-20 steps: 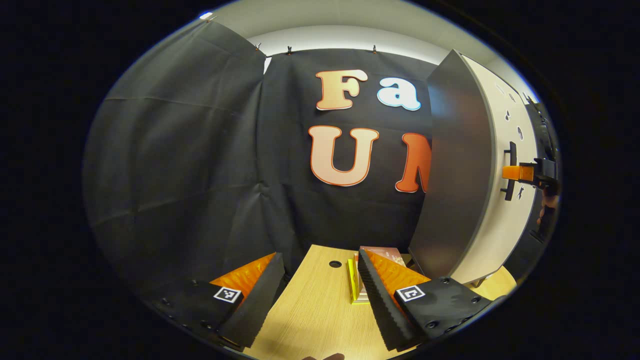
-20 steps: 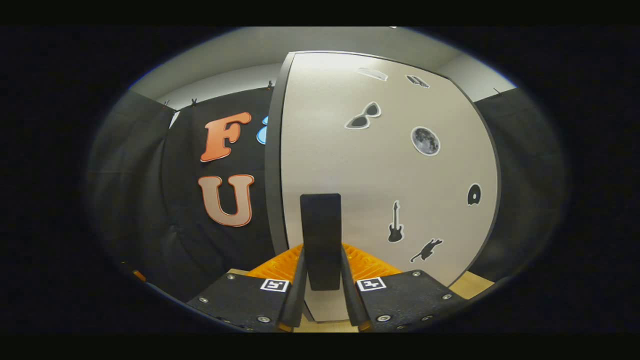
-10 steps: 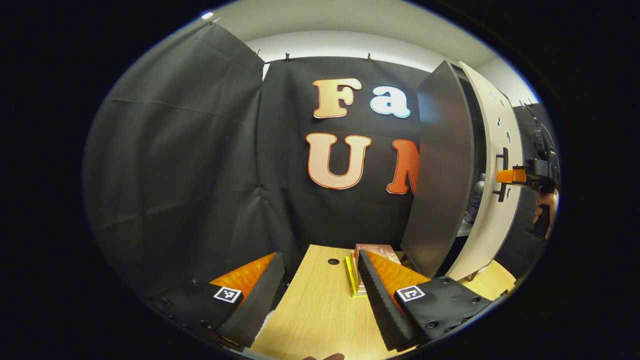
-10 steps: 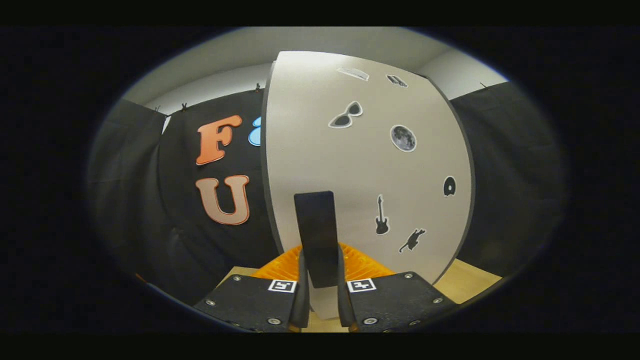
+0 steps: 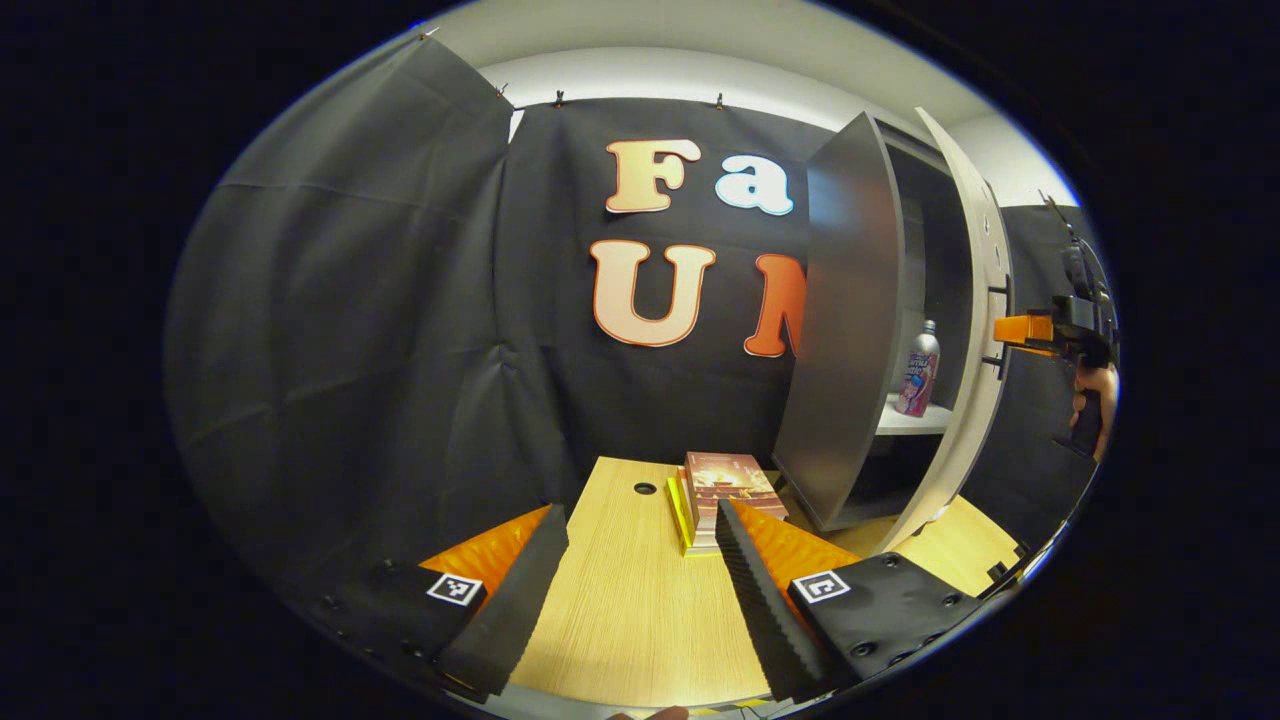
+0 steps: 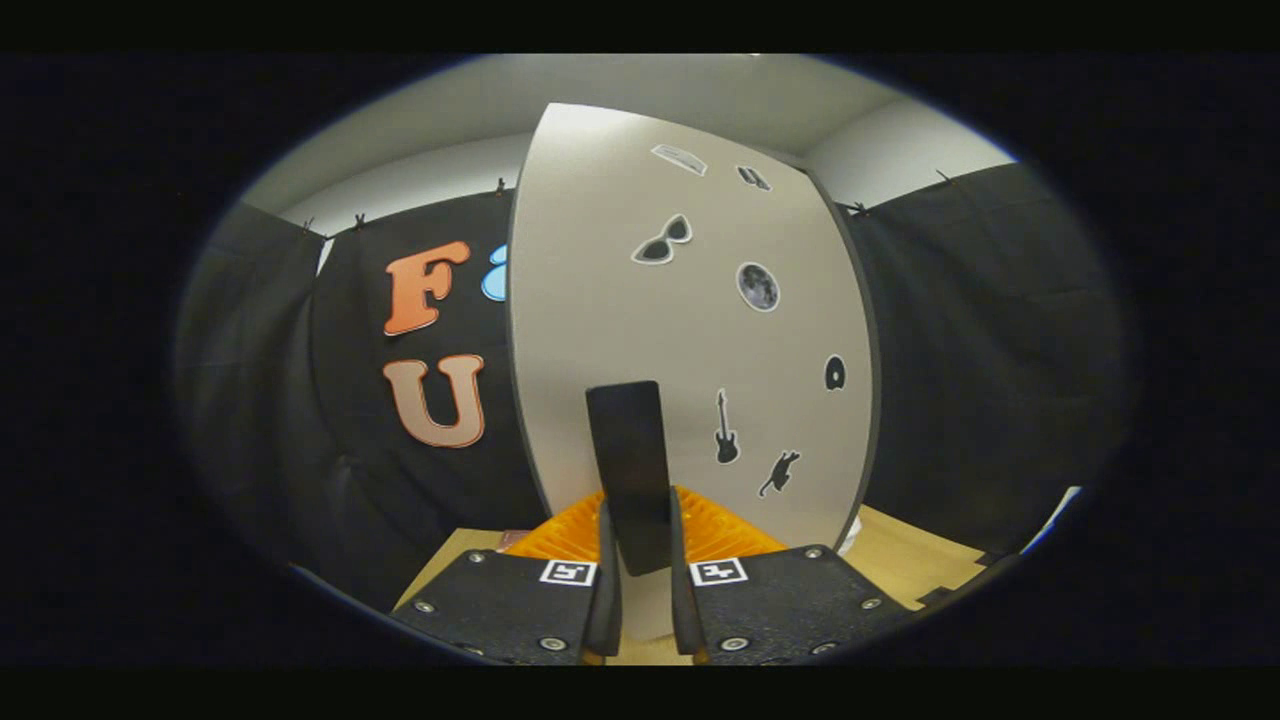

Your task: Open the cabinet door with the right hand, grasp the bottle in the cabinet with the left hand and place it on the coaster, then close the cabinet door with the right hand.

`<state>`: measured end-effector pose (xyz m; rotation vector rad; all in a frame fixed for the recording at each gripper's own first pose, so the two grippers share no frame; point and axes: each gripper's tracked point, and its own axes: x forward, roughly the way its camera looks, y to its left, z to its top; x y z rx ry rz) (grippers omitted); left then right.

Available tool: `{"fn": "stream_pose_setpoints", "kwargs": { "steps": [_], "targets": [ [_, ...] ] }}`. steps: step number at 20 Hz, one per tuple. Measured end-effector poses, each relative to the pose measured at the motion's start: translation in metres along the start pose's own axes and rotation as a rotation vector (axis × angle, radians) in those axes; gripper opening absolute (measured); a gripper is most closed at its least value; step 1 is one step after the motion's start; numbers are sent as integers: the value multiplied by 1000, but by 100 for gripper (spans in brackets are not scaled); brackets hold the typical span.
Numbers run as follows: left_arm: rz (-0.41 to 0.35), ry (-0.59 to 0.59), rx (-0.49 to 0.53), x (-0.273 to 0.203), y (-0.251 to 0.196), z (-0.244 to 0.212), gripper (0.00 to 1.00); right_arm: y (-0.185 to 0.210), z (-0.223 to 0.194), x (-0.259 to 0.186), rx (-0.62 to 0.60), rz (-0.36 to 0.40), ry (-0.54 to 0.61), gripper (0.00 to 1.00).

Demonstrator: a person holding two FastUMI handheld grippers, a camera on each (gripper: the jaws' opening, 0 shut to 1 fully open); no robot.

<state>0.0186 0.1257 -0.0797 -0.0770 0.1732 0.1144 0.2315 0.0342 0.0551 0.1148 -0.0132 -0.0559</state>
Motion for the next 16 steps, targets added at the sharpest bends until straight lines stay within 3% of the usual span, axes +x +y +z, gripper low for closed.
{"fn": "stream_pose_setpoints", "kwargs": {
  "steps": [5,16],
  "targets": [
    [11,-43,37,-11,-28,17,95,-8,1,-5,19,34,-2,19],
    [-73,-41,52,-58,-184,4,96,-39,3,-23,35,123,-1,19]
  ]
}}
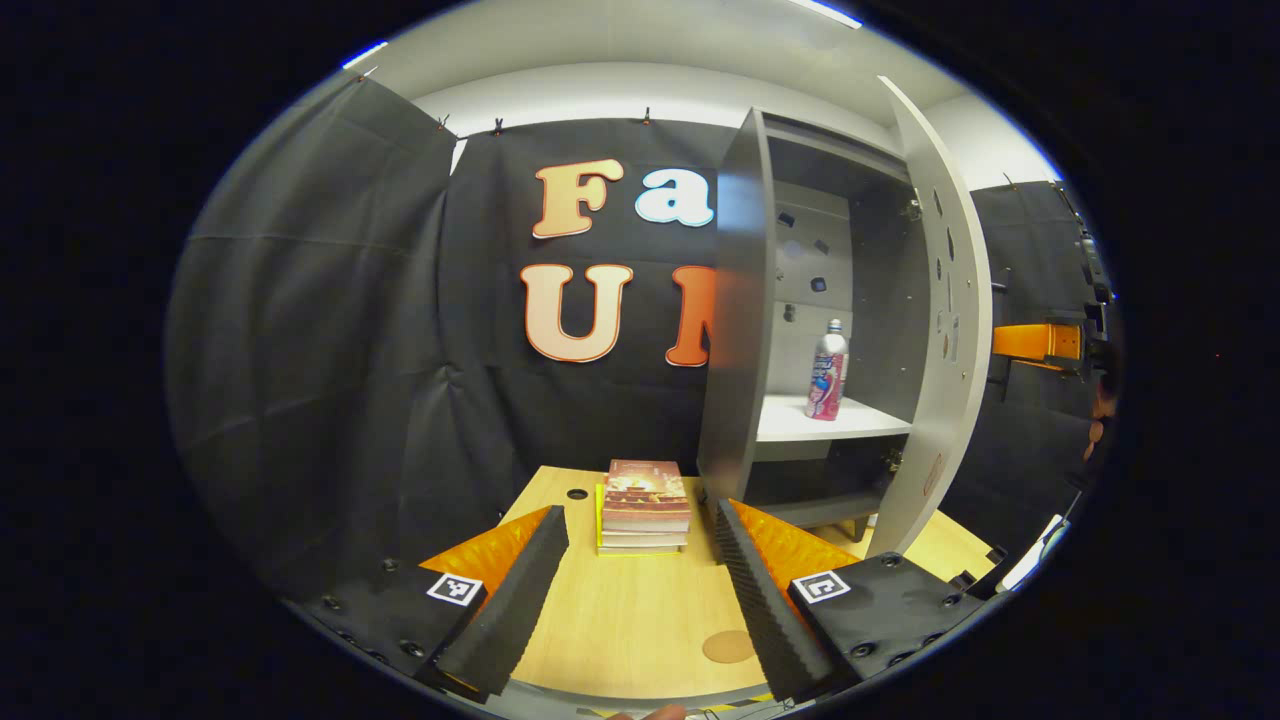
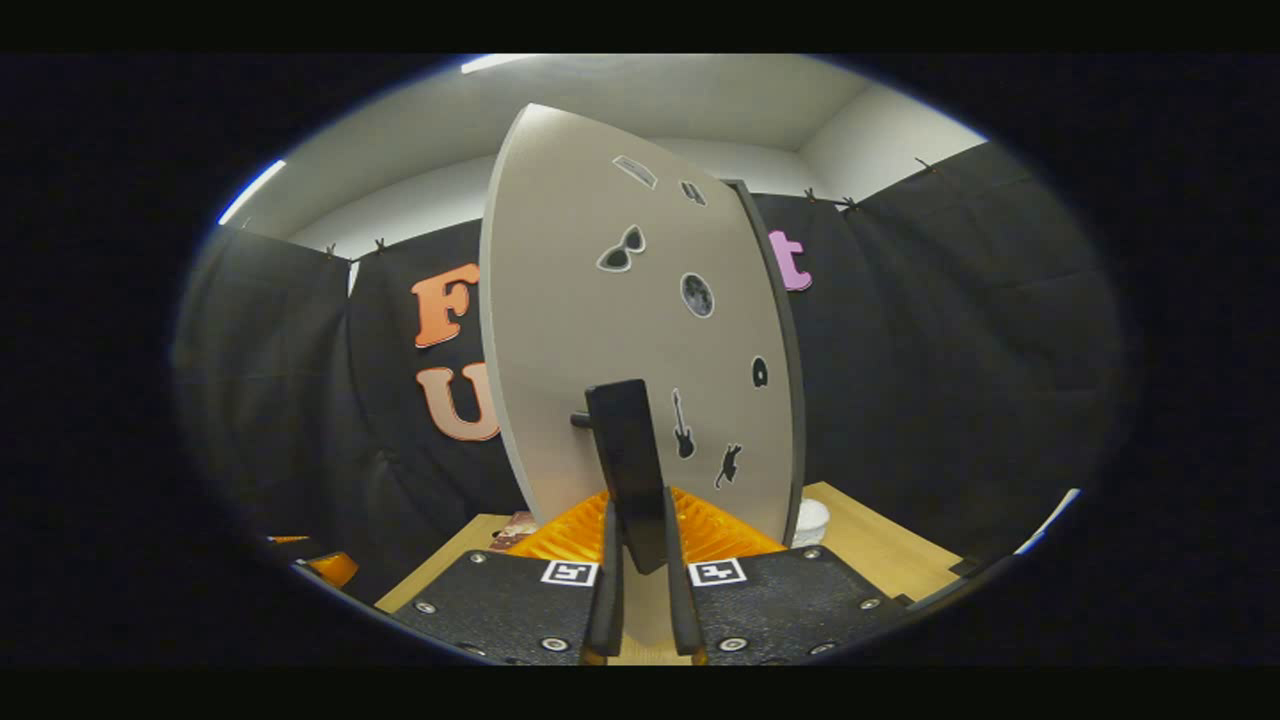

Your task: Open the cabinet door with the right hand, grasp the bottle in the cabinet with the left hand and place it on the coaster, then close the cabinet door with the right hand.

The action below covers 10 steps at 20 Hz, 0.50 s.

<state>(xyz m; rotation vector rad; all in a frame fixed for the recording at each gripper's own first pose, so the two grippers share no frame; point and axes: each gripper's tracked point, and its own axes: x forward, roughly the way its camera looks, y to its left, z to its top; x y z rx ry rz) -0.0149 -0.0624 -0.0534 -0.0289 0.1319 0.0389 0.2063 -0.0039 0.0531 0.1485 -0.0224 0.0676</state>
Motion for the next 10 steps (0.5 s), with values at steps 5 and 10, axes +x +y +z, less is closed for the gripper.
{"fn": "stream_pose_setpoints", "kwargs": {
  "steps": [5,10],
  "targets": [
    [-6,16,4,-8,-53,-11,97,-24,5,-12,23,-7,-19,18],
    [-27,20,14,-14,-95,-17,99,-68,10,-19,-11,-63,-26,14]
  ]
}}
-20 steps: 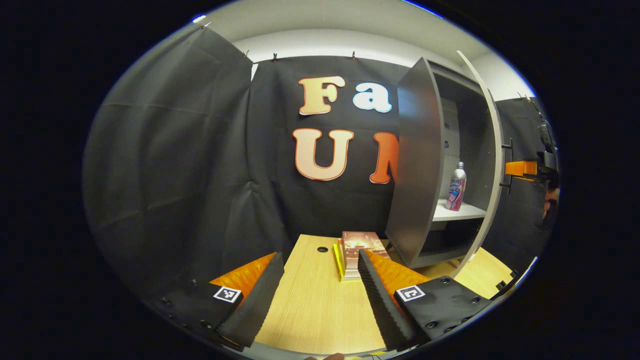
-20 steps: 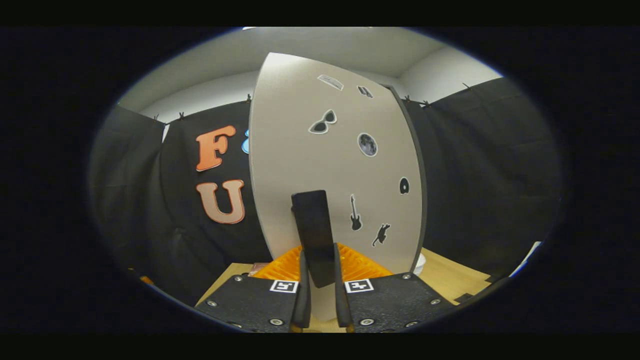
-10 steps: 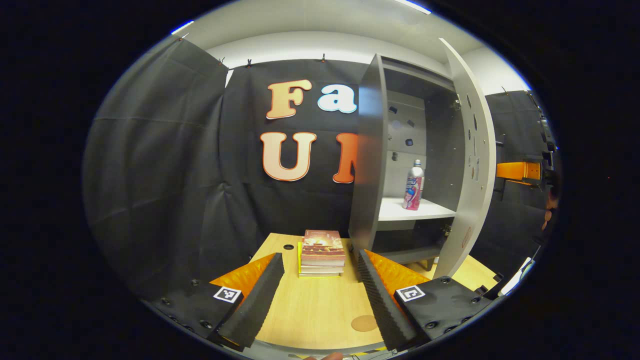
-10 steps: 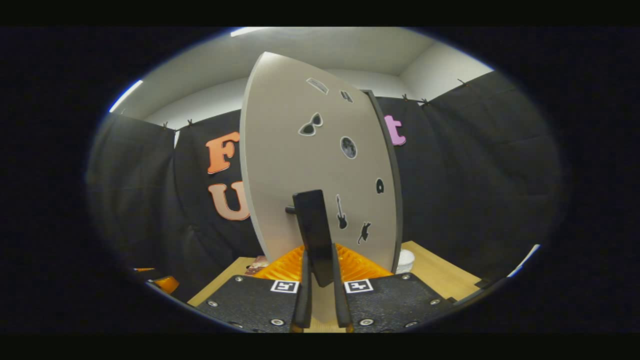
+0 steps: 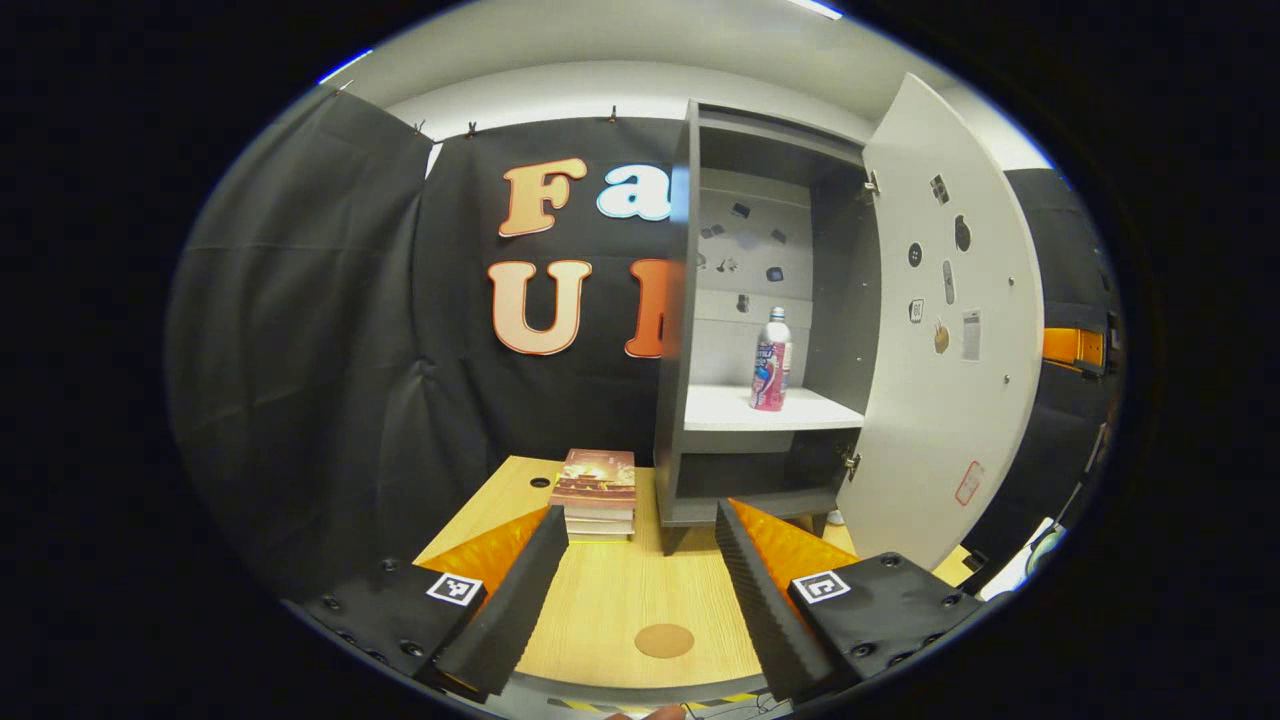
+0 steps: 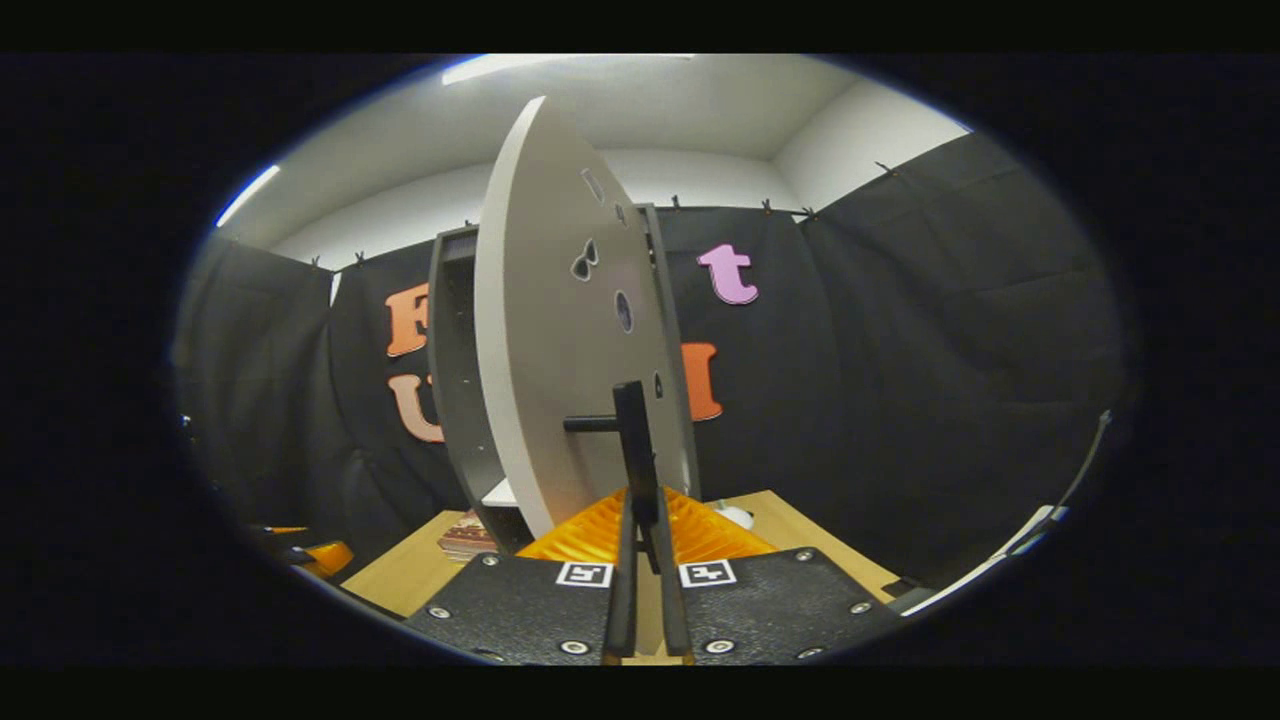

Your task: Open the cabinet door with the right hand, grasp the bottle in the cabinet with the left hand and place it on the coaster, then close the cabinet door with the right hand.

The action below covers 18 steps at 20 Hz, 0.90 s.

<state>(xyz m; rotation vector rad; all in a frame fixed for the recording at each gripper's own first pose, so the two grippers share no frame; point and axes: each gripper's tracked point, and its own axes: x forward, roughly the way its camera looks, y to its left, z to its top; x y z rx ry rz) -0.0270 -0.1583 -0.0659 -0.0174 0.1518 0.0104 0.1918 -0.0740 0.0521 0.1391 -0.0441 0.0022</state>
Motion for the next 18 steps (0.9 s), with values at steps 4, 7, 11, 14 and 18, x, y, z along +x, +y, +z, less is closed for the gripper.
{"fn": "stream_pose_setpoints", "kwargs": {
  "steps": [4,7,11,14,18],
  "targets": [
    [-1,17,0,6,-18,-4,97,-32,4,3,10,-29,-5,4],
    [-7,35,-16,8,-30,-9,97,-45,8,6,31,-40,-26,0],
    [-8,38,-20,9,-44,-9,97,-42,6,6,57,29,-19,6],
    [2,24,-16,9,-48,-2,97,-46,7,7,69,35,-27,0],
    [12,12,-14,16,-54,3,98,-42,5,-10,85,49,-32,7]
  ]
}}
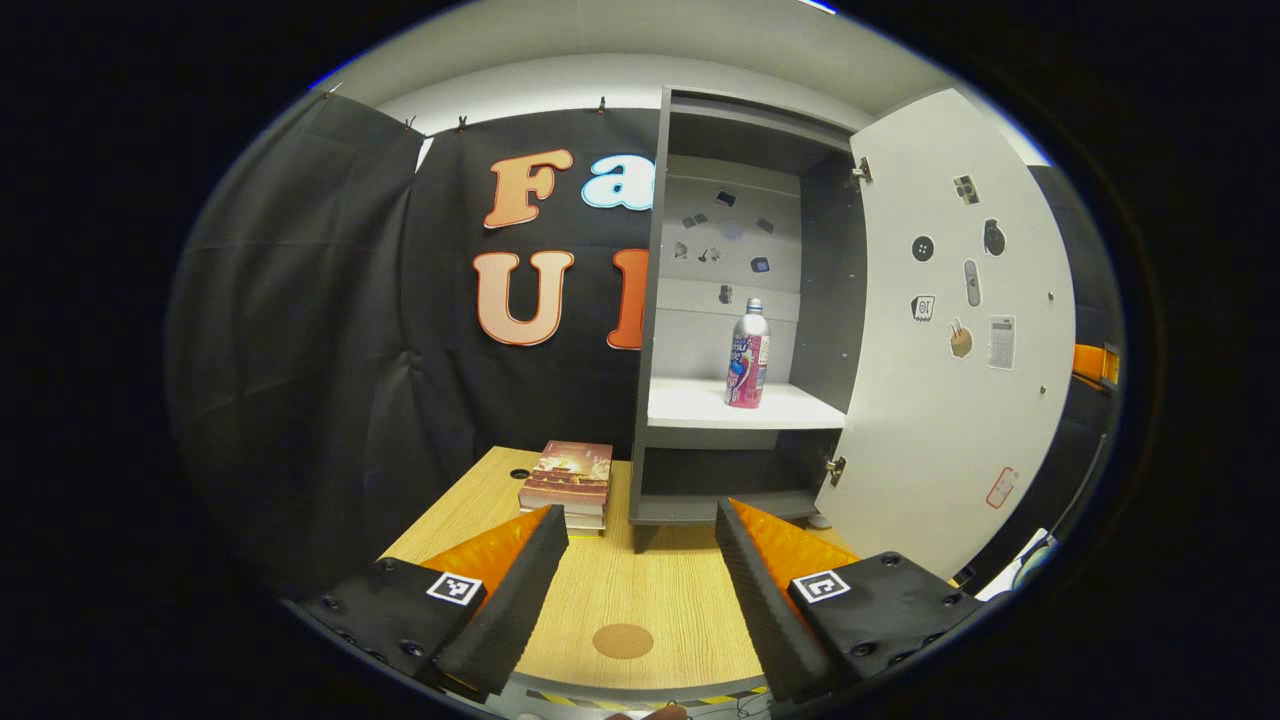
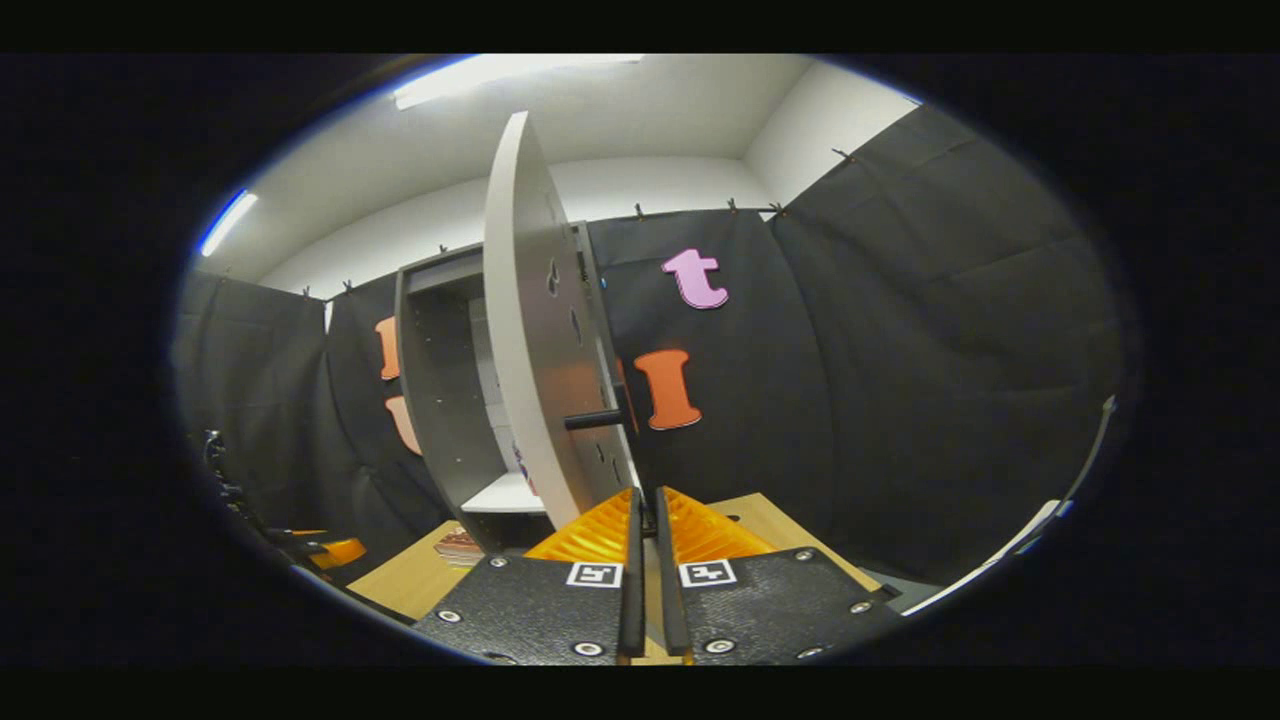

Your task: Open the cabinet door with the right hand, grasp the bottle in the cabinet with the left hand and place it on the coaster, then close the cabinet door with the right hand.

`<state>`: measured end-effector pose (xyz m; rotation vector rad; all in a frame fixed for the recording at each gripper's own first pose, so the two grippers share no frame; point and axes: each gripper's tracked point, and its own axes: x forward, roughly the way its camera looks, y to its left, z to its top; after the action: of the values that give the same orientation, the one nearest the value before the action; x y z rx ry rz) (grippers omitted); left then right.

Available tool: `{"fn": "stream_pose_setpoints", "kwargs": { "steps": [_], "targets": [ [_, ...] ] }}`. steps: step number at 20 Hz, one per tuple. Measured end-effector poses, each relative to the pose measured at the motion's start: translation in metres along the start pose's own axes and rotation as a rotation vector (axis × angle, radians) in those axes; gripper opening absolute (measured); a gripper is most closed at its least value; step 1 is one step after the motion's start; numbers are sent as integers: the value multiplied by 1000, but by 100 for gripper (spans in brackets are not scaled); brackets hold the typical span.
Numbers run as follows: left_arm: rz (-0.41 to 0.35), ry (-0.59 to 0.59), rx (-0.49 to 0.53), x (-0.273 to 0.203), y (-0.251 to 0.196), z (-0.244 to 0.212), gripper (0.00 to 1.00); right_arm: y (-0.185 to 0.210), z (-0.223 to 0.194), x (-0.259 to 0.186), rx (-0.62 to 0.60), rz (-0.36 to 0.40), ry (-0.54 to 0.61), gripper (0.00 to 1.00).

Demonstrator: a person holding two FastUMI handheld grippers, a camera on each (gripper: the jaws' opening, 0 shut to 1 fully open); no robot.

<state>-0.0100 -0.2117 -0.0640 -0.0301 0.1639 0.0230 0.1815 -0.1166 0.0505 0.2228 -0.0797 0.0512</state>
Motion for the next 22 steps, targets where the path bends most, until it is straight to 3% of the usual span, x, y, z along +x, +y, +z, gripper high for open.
{"fn": "stream_pose_setpoints", "kwargs": {
  "steps": [4,5,6,10,11,12,13,14,17,18,19,20,22],
  "targets": [
    [-38,-42,36,21,-23,20,96,21,-2,-29,-32,33,-16,4],
    [-49,-50,38,30,-31,24,96,28,-6,-36,-39,46,-13,14],
    [-64,-57,37,40,-39,29,97,34,-8,-43,-51,56,-15,3],
    [-122,-104,33,94,-77,60,97,68,-22,-57,-50,107,4,0],
    [-138,-121,40,108,-87,67,95,78,-28,-58,-32,116,10,18],
    [-155,-136,41,123,-97,76,97,84,-29,-53,-24,112,4,20],
    [-172,-146,40,137,-107,82,96,87,-31,-46,-32,96,-5,10],
    [-186,-151,39,153,-116,86,97,87,-34,-40,-43,74,-8,10],
    [-203,-157,65,200,-137,98,99,95,-54,-19,-62,51,32,16],
    [-207,-167,77,217,-144,103,96,97,-60,-8,-59,38,47,12],
    [-215,-174,83,233,-151,105,96,99,-66,-1,-55,31,62,25],
    [-225,-181,87,248,-158,106,95,101,-71,7,-54,21,73,19],
    [-243,-179,97,272,-166,106,94,103,-79,20,-51,-3,96,19]
  ]
}}
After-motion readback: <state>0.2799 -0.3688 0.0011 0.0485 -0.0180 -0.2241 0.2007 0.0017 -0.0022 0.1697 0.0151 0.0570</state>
